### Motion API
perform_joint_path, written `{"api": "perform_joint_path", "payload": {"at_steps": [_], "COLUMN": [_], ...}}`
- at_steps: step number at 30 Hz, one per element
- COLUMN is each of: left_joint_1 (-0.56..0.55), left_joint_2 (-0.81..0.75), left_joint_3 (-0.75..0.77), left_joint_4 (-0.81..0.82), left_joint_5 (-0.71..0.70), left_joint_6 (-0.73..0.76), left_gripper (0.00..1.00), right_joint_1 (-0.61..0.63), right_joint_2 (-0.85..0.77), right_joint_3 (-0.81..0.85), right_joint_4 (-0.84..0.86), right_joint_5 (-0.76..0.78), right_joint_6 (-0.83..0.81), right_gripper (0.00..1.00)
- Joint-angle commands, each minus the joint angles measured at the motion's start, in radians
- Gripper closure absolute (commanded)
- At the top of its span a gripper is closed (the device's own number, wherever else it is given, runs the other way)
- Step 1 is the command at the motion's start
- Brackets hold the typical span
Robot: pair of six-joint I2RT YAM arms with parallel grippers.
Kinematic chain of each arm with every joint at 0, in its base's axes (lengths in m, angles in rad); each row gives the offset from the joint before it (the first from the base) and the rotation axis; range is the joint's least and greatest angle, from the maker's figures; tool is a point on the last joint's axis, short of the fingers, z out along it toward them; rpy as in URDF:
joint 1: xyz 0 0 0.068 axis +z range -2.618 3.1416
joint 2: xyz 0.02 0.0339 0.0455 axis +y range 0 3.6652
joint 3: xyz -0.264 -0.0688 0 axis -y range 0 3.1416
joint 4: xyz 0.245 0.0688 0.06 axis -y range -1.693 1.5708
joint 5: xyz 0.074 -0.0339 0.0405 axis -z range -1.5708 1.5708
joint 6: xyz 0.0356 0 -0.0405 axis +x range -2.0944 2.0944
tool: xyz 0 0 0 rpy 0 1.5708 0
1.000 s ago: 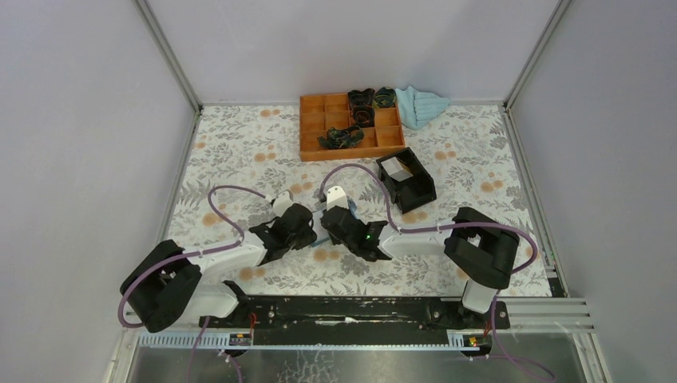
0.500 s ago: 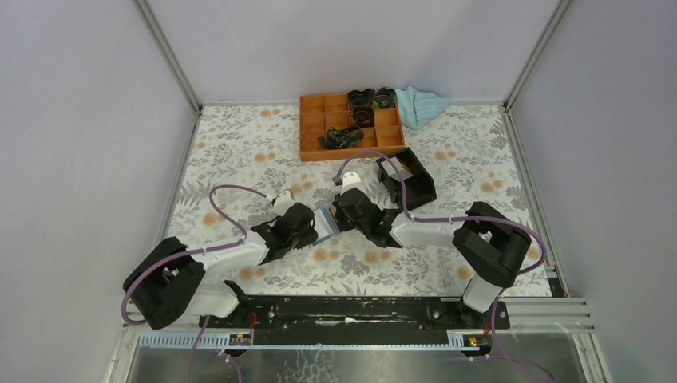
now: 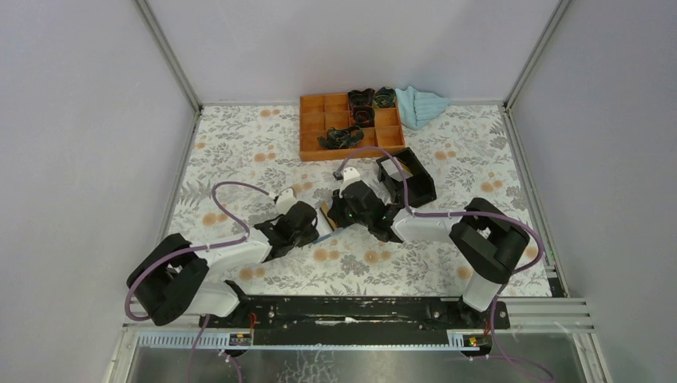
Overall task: Put the credit cards into the card holder
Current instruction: Insert the credit card into the card holder.
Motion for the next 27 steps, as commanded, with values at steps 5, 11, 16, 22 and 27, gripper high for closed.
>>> {"api": "perform_joint_path", "payload": {"at_steps": [5,11,16,22,27], "left_joint_1": [-0.004,-0.005,-0.004,-0.005,-0.004], "left_joint_2": [0.034,0.046,0.050,0.059,0.067], "left_joint_3": [0.008,0.011,0.011,0.012,0.010], "left_joint_4": [-0.062,-0.063,-0.061,-0.060,-0.051], "left_joint_5": [-0.053,-0.054,-0.054,-0.053,-0.049], "left_joint_6": [0.044,0.048,0.050,0.052,0.052], "left_gripper": [0.72,0.73,0.73,0.73,0.73], "right_joint_1": [-0.025,-0.040,-0.056,-0.074,-0.088], "right_joint_2": [0.025,0.030,0.041,0.058,0.081], "right_joint_3": [-0.010,-0.026,-0.036,-0.043,-0.052], "right_joint_4": [0.083,0.108,0.132,0.154,0.181], "right_joint_5": [-0.032,-0.028,-0.036,-0.049,-0.074], "right_joint_6": [0.025,0.036,0.048,0.062,0.093], "right_gripper": [1.00,1.00,1.00,1.00,1.00]}}
